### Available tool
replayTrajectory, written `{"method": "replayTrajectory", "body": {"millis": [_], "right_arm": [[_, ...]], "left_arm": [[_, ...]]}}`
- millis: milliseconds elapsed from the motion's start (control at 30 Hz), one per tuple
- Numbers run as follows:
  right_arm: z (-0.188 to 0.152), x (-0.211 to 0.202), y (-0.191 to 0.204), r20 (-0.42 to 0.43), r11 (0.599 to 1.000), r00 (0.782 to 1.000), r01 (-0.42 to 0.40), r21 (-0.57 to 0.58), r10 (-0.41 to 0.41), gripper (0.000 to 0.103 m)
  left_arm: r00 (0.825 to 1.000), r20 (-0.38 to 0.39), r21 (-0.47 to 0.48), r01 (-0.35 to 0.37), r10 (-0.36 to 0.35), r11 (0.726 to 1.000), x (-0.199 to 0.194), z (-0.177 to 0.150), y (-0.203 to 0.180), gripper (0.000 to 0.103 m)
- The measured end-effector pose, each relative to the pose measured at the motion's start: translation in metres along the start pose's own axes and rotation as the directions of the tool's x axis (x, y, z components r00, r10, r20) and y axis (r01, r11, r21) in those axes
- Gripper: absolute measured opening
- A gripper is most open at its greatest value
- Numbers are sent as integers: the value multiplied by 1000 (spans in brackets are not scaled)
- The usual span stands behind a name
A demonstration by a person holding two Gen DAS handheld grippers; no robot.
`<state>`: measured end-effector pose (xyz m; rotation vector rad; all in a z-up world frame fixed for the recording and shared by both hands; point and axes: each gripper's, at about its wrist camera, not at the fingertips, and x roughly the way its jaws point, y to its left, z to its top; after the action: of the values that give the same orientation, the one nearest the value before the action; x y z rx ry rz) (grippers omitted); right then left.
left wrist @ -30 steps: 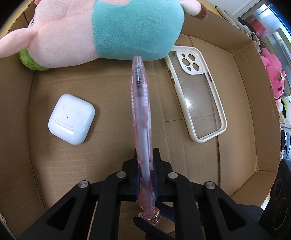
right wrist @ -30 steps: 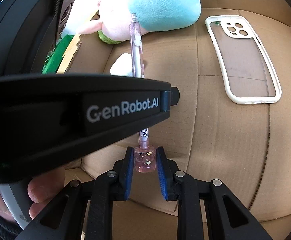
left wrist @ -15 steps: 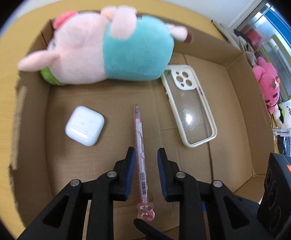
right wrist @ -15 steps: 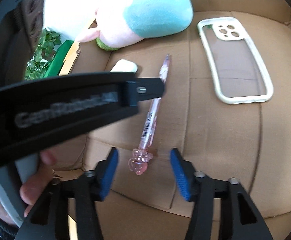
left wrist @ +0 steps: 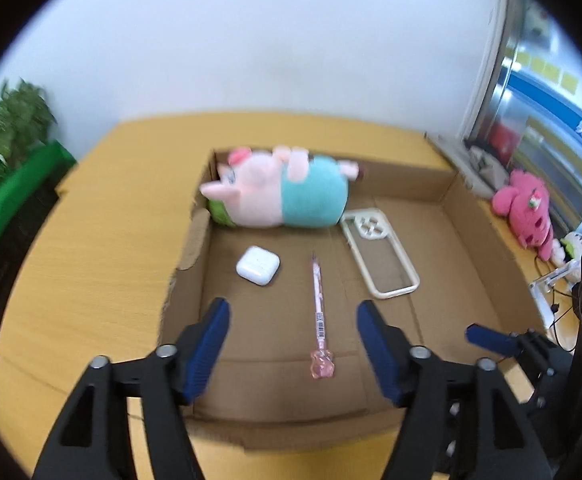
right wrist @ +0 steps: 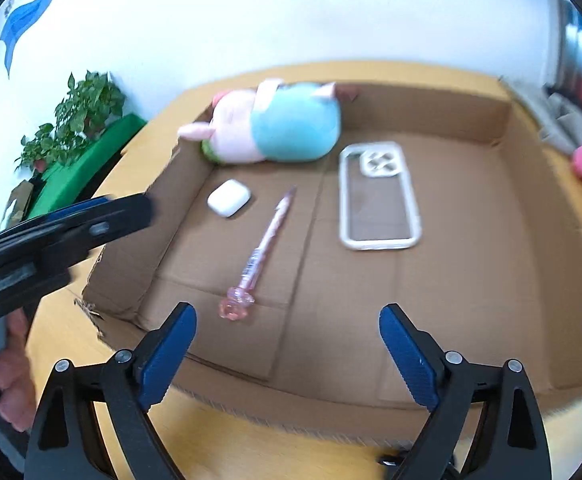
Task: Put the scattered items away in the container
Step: 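Move the right tool back to the black sunglasses on the table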
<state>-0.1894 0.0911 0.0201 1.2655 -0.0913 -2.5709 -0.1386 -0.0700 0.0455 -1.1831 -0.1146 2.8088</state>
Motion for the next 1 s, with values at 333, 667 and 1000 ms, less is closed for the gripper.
{"method": "replayTrajectory", "body": {"millis": [333, 667, 1000], "right_arm": [[-22, -94, 11, 214, 989, 972, 116, -87, -95, 103], [-52, -126, -12, 253, 987, 962, 128, -94, -101, 103], [-84, -139, -31, 254, 990, 964, 107, -95, -80, 103]], "left_arm": [[989, 147, -26, 20, -16, 999, -62, -32, -31, 76], [984, 174, 24, 37, -41, 999, -92, -59, -74, 76], [984, 159, 58, 67, -75, 996, -92, -84, -107, 76]]}}
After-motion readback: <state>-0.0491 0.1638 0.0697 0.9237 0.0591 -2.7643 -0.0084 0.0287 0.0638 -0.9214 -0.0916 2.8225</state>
